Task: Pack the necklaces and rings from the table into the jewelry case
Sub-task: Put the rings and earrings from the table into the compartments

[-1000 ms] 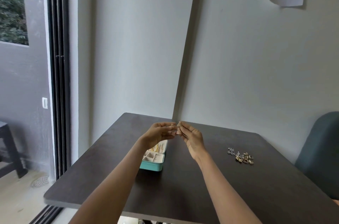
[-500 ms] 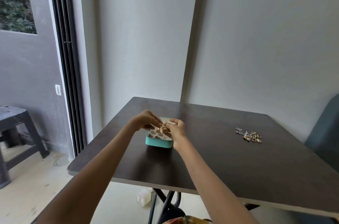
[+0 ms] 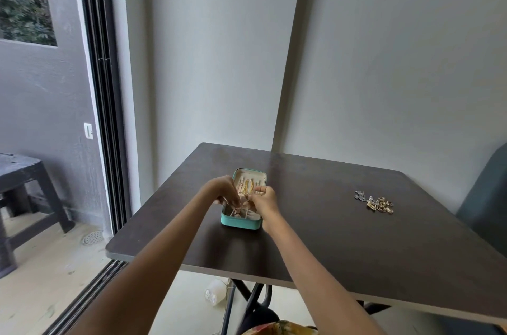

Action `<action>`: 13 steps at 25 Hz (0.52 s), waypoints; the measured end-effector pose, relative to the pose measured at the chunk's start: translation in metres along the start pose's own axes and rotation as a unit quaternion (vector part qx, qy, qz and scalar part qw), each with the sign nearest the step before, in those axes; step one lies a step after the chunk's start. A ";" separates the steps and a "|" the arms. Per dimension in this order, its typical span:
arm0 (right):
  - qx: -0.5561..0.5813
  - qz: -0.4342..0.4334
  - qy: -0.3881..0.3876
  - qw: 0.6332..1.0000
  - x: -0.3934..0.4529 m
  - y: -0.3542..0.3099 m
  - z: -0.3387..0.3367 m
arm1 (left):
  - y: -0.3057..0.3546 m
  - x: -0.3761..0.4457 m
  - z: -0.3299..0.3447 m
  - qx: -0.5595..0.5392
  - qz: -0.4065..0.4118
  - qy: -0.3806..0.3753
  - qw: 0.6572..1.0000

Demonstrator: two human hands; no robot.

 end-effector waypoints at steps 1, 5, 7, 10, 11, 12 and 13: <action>-0.003 -0.003 -0.004 1.000 0.000 0.003 0.000 | 0.000 0.000 -0.001 0.015 0.002 -0.002 1.000; -0.074 -0.050 -0.028 0.996 -0.003 0.003 -0.001 | -0.003 -0.004 -0.003 0.038 0.000 -0.014 0.999; -0.139 -0.079 -0.049 0.986 -0.005 0.001 0.000 | -0.002 -0.006 -0.004 0.046 0.002 -0.017 0.999; -0.176 -0.087 -0.079 0.977 -0.007 -0.003 -0.001 | -0.001 -0.009 -0.004 0.052 0.002 -0.028 0.998; -0.168 -0.081 -0.084 0.979 -0.006 -0.004 -0.001 | 0.000 -0.011 -0.004 0.050 0.001 -0.033 0.998; -0.160 -0.076 -0.086 0.980 -0.007 -0.005 -0.003 | 0.002 -0.012 -0.004 0.045 0.001 -0.036 0.998; -0.149 -0.071 -0.084 0.983 -0.006 -0.006 -0.004 | 0.003 -0.015 -0.004 0.039 0.001 -0.037 0.999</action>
Point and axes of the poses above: each hand's wrist, its own x-axis towards the middle knuckle, its own z-axis out of the palm, y = z × x, the point moved 5 cm from there along x, towards the middle knuckle, and after that the axes turned 12 degrees about y, right-handed, at the moved point
